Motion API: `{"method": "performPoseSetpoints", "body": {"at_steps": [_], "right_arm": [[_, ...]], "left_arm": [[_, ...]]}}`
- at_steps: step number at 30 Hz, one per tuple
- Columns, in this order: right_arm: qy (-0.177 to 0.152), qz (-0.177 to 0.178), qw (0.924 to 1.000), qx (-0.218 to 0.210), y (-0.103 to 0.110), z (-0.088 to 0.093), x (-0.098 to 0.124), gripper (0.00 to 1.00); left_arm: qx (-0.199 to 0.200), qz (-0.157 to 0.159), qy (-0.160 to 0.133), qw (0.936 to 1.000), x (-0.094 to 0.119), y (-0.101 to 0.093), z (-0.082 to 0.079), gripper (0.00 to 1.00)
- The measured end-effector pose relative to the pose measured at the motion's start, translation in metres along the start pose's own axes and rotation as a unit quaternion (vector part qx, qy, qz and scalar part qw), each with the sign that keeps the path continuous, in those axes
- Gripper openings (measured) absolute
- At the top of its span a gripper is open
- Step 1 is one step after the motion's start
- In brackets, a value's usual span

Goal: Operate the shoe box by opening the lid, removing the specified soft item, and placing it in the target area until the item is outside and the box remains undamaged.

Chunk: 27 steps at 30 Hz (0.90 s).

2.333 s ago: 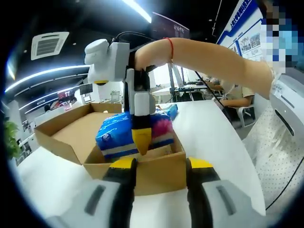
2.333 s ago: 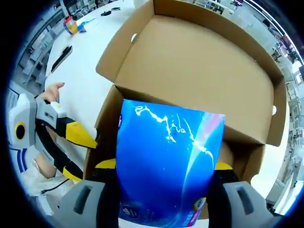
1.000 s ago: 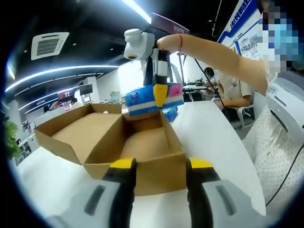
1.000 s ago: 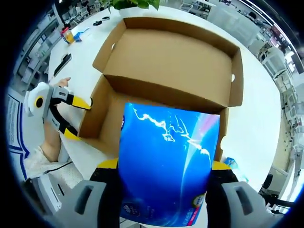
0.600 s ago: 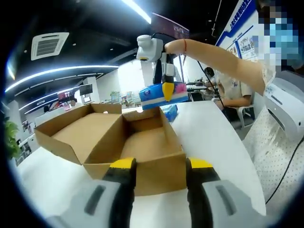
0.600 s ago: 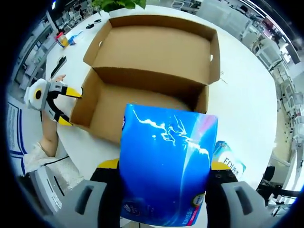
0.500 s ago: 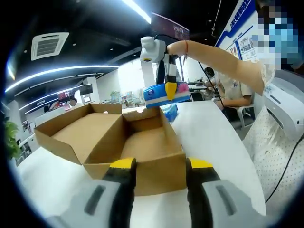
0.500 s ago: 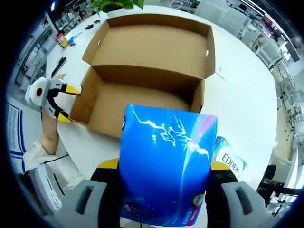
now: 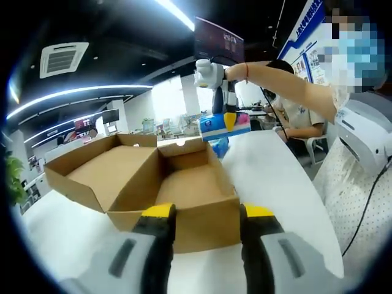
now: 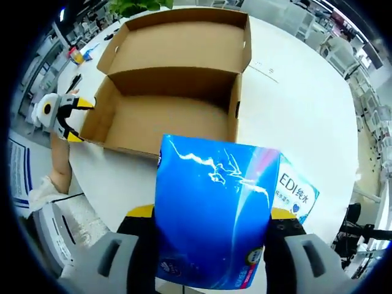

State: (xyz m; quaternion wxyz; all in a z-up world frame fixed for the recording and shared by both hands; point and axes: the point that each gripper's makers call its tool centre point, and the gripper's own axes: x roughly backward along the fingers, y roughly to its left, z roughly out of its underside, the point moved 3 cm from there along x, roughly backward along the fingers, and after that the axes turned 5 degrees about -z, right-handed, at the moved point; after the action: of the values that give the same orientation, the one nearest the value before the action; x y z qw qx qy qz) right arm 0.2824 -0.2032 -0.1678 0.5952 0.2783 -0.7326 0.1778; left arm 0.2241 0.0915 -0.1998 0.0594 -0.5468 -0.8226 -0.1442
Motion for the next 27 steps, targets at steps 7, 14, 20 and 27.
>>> {"method": "performPoseSetpoints", "body": {"at_steps": [7,14,20,27], "right_arm": [[0.003,0.008,1.0000,0.001,-0.007,0.010,0.005,0.69],[-0.002,0.011,0.9999,-0.009,-0.018,0.025,0.008,0.69],[0.007,0.008,0.9998,-0.015,-0.023,0.039,0.001,0.69],[0.016,0.000,0.9998,-0.015,-0.025,0.051,-0.008,0.68]], "left_arm": [[0.001,0.001,-0.001,1.0000,0.000,0.001,0.001,0.43],[0.001,0.001,-0.002,1.0000,0.000,0.001,0.002,0.43],[0.002,0.001,-0.002,1.0000,0.000,0.001,0.001,0.43],[0.003,0.002,-0.003,1.0000,0.000,0.001,0.001,0.43]]}}
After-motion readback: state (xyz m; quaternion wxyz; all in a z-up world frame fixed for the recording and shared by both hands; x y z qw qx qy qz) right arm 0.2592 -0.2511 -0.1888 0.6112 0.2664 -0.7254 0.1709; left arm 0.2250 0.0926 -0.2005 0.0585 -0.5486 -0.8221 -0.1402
